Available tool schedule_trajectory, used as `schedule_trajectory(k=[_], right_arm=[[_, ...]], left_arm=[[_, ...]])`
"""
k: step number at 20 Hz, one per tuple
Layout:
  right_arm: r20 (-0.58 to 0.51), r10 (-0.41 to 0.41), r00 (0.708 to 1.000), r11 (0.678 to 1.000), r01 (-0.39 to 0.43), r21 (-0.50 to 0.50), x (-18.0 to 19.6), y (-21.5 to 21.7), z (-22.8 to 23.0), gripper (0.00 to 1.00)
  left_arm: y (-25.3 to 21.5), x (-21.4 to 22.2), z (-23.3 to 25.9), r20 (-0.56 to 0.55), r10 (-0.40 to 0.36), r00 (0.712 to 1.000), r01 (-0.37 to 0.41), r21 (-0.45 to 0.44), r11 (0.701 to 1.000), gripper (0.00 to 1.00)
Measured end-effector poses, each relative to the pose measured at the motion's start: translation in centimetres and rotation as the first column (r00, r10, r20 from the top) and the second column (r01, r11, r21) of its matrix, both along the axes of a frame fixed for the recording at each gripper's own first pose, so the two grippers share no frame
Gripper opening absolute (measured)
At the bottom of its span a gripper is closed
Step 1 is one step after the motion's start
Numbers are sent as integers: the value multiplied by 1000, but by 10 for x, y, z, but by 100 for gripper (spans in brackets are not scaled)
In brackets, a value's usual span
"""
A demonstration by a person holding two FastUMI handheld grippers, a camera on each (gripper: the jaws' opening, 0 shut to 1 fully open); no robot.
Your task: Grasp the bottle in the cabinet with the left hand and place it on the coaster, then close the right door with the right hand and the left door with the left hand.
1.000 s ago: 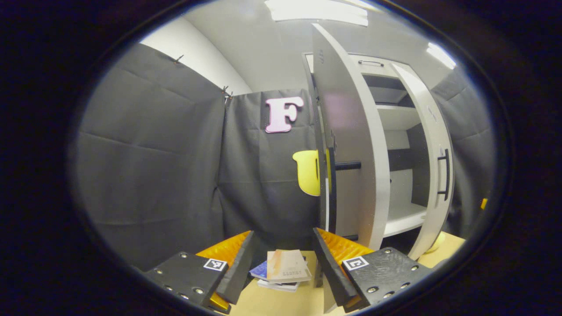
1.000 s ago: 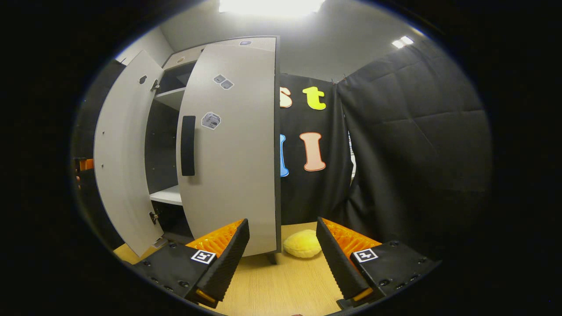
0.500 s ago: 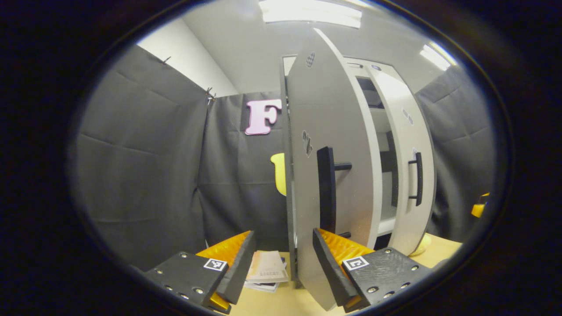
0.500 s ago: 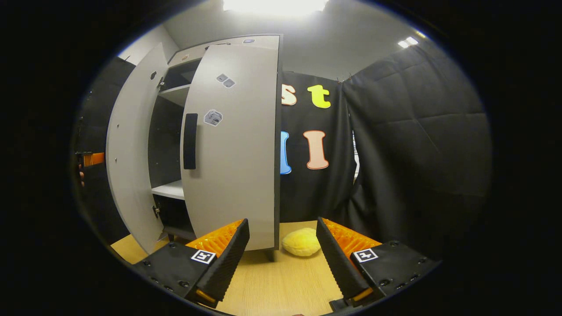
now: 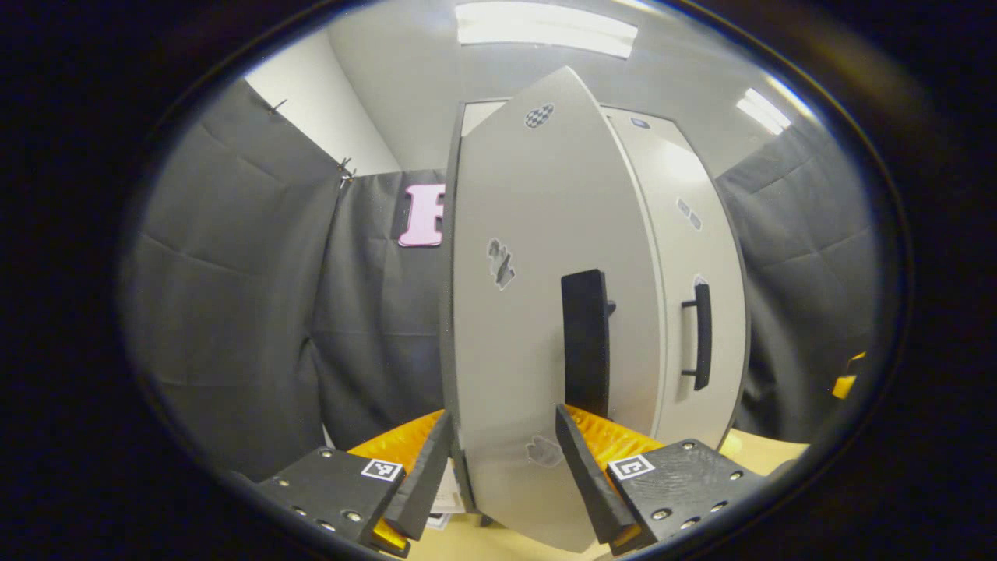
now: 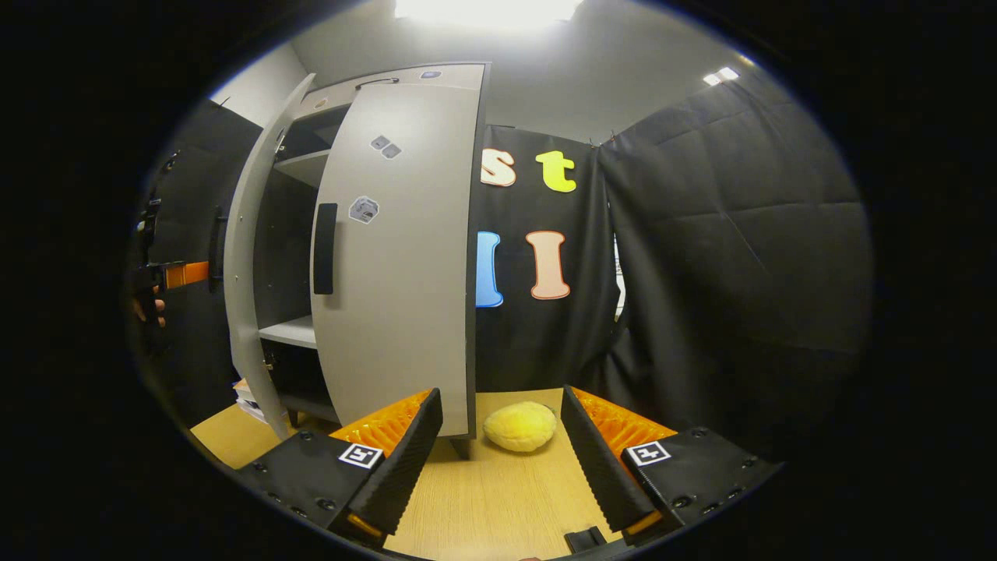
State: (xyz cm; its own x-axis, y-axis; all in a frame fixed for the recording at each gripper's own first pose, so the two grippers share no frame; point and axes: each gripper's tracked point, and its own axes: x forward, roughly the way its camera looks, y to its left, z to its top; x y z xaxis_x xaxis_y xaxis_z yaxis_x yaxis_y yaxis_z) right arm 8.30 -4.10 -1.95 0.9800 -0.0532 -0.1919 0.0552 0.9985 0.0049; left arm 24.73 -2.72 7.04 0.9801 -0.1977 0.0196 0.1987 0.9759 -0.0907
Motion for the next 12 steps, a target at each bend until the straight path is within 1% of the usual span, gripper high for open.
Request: schedule_trajectory(k=[3,4,6,7,9,12], right_arm=[[-6,-8,1000,1000,8,2,-6,-5,-3,98],[-6,-10,1000,1000,10,2,-8,-7,-4,98],[-6,-8,1000,1000,8,4,-10,-8,-5,98],[-7,-8,1000,1000,8,6,-11,-9,-5,98],[-7,-7,1000,1000,7,12,-14,-10,-5,98],[2,7,1000,1000,-8,21,-15,-8,0,98]], left_arm=[[-29,12,1,4,-28,1000,28,-20,999,80],[-33,15,1,11,-27,1000,28,-19,999,87],[-38,17,2,16,-20,1000,20,-21,1000,87],[-40,18,2,18,-18,1000,19,-23,1000,74],[-41,20,1,17,-17,1000,17,-26,999,87],[-42,19,3,21,-20,1000,21,-34,999,87]])
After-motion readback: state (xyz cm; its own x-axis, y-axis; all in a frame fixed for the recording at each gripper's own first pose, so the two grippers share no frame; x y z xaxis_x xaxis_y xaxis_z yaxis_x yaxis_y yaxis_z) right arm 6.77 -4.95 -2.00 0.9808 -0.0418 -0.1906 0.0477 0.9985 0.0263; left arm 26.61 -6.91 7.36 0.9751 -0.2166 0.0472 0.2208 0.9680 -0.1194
